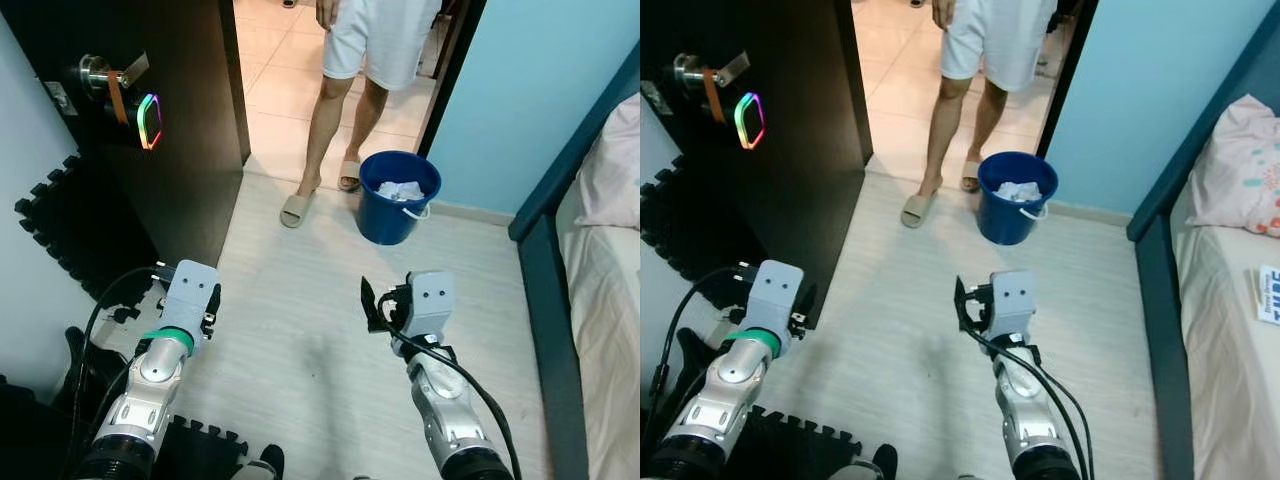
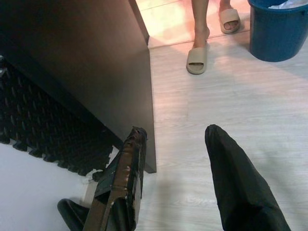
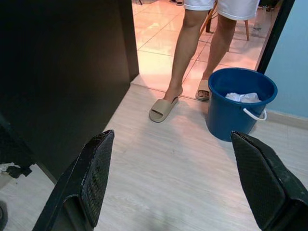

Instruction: Clean up the room

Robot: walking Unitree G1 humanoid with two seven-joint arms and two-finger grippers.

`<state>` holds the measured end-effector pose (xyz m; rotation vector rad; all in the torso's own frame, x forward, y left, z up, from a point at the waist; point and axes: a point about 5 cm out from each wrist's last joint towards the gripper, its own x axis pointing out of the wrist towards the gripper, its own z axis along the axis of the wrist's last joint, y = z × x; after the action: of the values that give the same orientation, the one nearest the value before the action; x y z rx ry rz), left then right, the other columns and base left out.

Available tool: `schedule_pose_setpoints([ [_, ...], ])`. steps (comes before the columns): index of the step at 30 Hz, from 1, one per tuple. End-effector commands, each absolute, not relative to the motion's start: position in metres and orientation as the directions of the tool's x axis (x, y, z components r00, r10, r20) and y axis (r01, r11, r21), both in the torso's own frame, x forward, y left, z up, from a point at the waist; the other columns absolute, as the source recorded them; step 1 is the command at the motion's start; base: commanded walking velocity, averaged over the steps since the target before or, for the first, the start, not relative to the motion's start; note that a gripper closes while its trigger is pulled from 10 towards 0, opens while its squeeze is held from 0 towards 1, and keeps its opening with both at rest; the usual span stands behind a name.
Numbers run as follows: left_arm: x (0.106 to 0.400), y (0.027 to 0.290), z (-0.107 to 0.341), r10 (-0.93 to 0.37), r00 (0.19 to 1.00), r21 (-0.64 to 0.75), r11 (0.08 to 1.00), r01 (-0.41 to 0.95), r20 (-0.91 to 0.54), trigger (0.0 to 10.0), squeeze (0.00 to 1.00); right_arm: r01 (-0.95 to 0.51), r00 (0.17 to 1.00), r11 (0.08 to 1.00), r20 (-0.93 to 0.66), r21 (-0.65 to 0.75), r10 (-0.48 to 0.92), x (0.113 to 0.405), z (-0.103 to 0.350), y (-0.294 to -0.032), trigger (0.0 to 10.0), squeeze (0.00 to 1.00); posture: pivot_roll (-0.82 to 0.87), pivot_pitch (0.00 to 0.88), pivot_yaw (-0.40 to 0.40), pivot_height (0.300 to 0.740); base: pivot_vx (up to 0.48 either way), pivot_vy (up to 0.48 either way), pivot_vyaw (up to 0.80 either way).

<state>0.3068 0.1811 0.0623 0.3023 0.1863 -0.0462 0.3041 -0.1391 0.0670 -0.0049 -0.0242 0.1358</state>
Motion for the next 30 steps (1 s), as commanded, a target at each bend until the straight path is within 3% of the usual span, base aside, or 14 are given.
schedule_pose_setpoints([
  [1,0.3037,0.1813,0.0568,-0.025,0.977,0.299,0.950,0.089,-0.211,10.0,0.00,-0.131,0.991,0.991,-0.009,0.008,0.131,0.3009,0.0594,-0.1389,10.0,0.00,-0.02,0.050,0.065,0.740,0.000,0.000,0.00],
  [13,0.3046,0.1781,0.0598,-0.037,0.981,0.279,0.956,0.091,-0.192,10.0,0.00,-0.143,0.990,0.990,-0.010,0.000,0.143,0.3013,0.0594,-0.1379,10.0,0.00,-0.02,0.045,0.062,0.740,0.000,0.000,0.00],
  [20,0.3042,0.1760,0.0591,-0.044,0.979,0.283,0.954,0.100,-0.197,10.0,0.00,-0.154,0.988,0.988,-0.008,-0.006,0.154,0.3012,0.0598,-0.1359,10.0,0.00,-0.02,0.042,0.062,0.740,-0.410,0.000,0.00],
  [30,0.3037,0.1757,0.0584,-0.045,0.979,0.282,0.954,0.101,-0.199,10.0,0.00,-0.136,0.991,0.991,-0.004,-0.003,0.136,0.3030,0.0617,-0.1370,10.0,0.00,-0.02,0.042,0.063,0.740,-0.357,0.000,0.78],
])
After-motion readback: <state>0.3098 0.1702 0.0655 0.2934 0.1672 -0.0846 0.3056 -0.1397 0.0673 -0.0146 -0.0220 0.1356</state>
